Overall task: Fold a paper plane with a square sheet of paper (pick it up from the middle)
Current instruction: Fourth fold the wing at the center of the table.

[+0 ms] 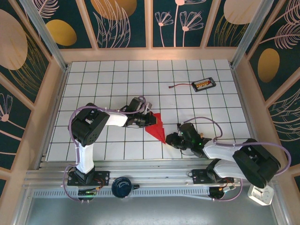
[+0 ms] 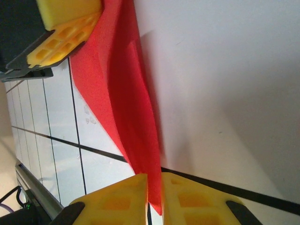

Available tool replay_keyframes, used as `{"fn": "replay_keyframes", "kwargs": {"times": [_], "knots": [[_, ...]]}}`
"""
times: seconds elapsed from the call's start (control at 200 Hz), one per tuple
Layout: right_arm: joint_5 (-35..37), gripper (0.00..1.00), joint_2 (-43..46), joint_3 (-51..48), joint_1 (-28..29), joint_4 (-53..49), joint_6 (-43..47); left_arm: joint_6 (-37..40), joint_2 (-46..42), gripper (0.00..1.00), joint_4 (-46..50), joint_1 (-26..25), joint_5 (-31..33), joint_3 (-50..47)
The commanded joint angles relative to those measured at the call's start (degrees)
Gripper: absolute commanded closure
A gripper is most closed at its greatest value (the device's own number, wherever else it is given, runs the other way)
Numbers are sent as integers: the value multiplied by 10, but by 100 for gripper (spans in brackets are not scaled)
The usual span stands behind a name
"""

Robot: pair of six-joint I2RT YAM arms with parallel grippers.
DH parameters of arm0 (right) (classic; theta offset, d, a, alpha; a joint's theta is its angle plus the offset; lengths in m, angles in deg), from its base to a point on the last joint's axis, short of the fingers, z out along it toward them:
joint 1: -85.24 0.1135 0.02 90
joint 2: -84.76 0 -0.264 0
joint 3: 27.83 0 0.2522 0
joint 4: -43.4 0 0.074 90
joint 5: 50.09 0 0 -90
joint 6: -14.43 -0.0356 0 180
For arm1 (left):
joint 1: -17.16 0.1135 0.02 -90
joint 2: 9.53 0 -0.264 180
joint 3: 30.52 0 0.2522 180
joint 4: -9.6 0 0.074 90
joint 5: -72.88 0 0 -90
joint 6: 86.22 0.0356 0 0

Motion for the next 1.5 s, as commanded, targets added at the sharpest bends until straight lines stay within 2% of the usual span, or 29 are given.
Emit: {"fn": "replay_keyframes", "kwargs": {"times": [0.0, 0.18, 0.37, 0.57, 0.966, 1.491], "knots": [[24, 84, 31, 24, -2, -57, 41, 17, 27, 97, 29, 9, 34, 1], [22, 84, 40, 62, 17, -70, 79, 16, 28, 97, 29, 9, 33, 0], [10, 86, -26, 118, 44, -73, 112, 16, 30, 97, 28, 9, 33, 0], [-4, 89, -91, 156, 38, -83, 132, 16, 29, 97, 28, 9, 33, -1], [-22, 92, -116, 138, 7, -85, 132, 17, 28, 97, 27, 9, 31, -1], [-24, 93, -126, 119, -2, -84, 136, 15, 28, 97, 28, 9, 30, 0]]}}
